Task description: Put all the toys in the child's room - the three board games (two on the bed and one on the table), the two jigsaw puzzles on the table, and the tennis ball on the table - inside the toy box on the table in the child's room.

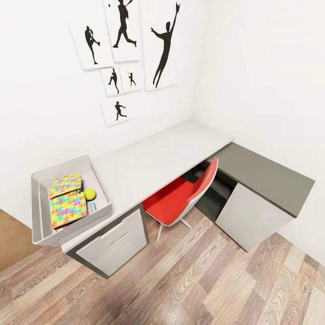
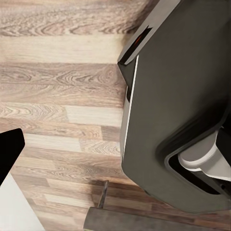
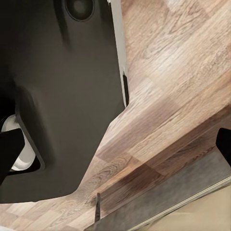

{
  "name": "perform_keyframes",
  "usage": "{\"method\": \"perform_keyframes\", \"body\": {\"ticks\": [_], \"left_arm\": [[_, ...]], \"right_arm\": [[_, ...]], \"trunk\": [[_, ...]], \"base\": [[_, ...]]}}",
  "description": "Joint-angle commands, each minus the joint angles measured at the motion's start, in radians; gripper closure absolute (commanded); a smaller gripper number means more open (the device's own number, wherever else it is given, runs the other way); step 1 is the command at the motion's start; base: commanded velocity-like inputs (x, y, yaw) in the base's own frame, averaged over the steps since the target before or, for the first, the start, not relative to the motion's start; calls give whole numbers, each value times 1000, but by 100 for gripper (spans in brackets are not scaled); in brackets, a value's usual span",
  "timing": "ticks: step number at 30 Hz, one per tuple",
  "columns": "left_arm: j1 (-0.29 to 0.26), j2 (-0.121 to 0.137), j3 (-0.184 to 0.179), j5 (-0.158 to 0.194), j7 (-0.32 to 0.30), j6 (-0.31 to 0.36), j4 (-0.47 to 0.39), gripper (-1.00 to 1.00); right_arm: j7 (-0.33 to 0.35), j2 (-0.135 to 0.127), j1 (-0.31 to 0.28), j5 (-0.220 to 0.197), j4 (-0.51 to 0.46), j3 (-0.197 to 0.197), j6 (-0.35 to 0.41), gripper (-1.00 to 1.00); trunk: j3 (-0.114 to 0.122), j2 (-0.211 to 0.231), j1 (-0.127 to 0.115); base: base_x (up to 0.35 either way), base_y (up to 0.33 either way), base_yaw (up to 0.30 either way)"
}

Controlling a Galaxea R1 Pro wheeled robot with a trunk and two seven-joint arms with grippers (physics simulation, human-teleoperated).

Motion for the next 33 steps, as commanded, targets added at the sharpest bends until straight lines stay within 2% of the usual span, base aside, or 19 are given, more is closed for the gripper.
{"method": "perform_keyframes", "body": {"ticks": [1, 33], "left_arm": [[0, 0, 8, 0, -4, 6, -1, -100], [0, 0, 8, 1, -4, 6, -1, -100]], "right_arm": [[1, -1, 0, -4, -2, 3, 4, -100], [1, -1, 0, -3, -2, 5, 3, -100]], "trunk": [[-1, -2, 0], [-1, -2, 0]], "base": [[0, 0, 0], [0, 0, 0]]}}
